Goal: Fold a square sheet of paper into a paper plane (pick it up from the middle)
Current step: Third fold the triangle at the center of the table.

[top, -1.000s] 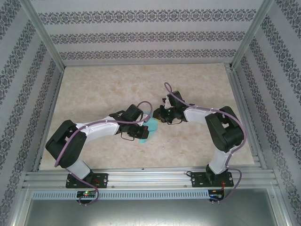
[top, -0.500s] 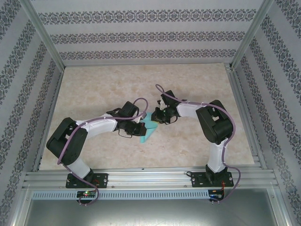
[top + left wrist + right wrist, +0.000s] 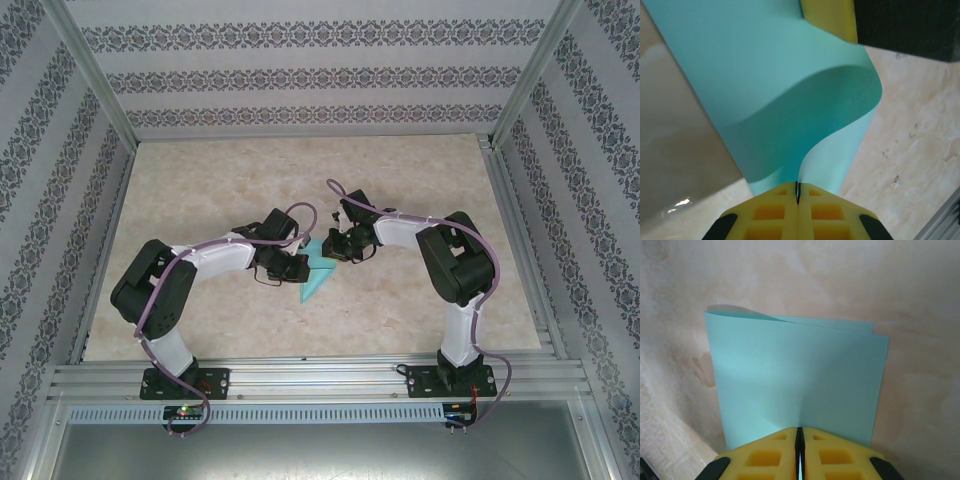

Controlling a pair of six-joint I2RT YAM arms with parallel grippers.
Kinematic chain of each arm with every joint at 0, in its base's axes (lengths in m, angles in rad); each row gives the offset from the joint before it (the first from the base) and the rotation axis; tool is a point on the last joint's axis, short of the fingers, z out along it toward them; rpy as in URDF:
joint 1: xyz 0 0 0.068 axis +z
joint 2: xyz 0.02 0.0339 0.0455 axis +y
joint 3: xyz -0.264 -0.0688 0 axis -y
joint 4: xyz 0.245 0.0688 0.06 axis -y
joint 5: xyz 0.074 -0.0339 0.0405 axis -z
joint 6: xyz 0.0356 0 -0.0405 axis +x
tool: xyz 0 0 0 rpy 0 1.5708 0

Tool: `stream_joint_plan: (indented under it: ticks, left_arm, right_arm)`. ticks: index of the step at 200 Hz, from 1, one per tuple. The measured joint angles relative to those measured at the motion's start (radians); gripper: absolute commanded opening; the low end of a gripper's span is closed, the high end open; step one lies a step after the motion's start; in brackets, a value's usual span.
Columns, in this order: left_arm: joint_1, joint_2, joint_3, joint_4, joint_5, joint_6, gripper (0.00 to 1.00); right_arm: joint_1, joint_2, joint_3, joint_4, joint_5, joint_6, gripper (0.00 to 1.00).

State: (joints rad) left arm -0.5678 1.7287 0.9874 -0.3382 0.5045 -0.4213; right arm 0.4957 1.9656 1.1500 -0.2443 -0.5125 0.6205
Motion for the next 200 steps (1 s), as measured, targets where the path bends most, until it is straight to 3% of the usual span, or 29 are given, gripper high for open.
stream_joint_plan:
  ticks: [200]
  left_arm:
    - [0.0,0.047,0.021,-0.031,-0.061,0.018,0.07]
  right_arm:
    - [0.004,0.001,0.0,0.0,0.0,0.0,0.14]
